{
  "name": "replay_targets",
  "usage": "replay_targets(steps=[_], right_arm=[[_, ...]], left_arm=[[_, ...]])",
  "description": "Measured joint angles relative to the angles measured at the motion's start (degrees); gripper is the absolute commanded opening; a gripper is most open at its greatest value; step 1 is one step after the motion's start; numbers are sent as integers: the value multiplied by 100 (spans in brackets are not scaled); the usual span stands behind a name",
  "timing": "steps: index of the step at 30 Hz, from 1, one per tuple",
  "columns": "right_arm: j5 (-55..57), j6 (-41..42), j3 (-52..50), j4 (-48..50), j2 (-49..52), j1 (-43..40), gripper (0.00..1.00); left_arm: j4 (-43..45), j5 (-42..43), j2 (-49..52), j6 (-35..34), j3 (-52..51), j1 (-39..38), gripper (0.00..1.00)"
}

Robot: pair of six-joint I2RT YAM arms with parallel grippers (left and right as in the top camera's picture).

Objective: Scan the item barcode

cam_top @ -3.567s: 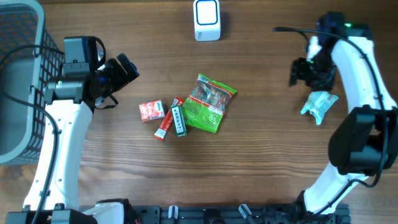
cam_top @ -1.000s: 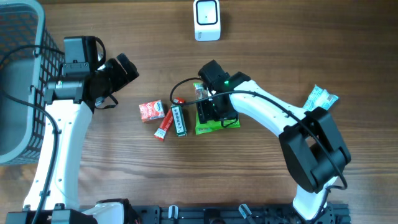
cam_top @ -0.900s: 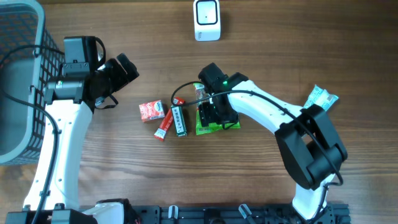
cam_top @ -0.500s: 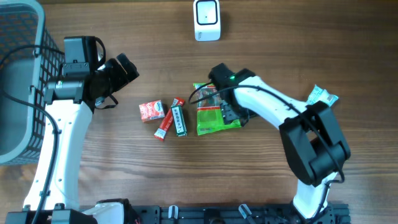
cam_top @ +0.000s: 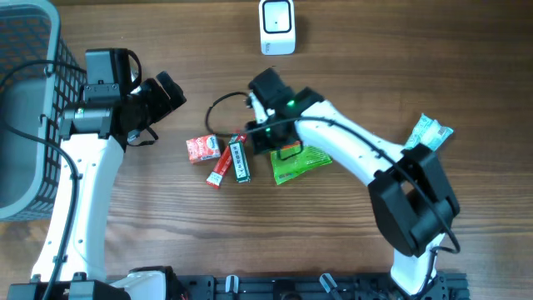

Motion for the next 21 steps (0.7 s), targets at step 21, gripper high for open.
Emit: replay_targets(steps=[21], right_arm=[[728, 1790, -667, -404, 94, -214, 4]], left_arm=[[0, 0, 0, 0, 0, 0, 100]])
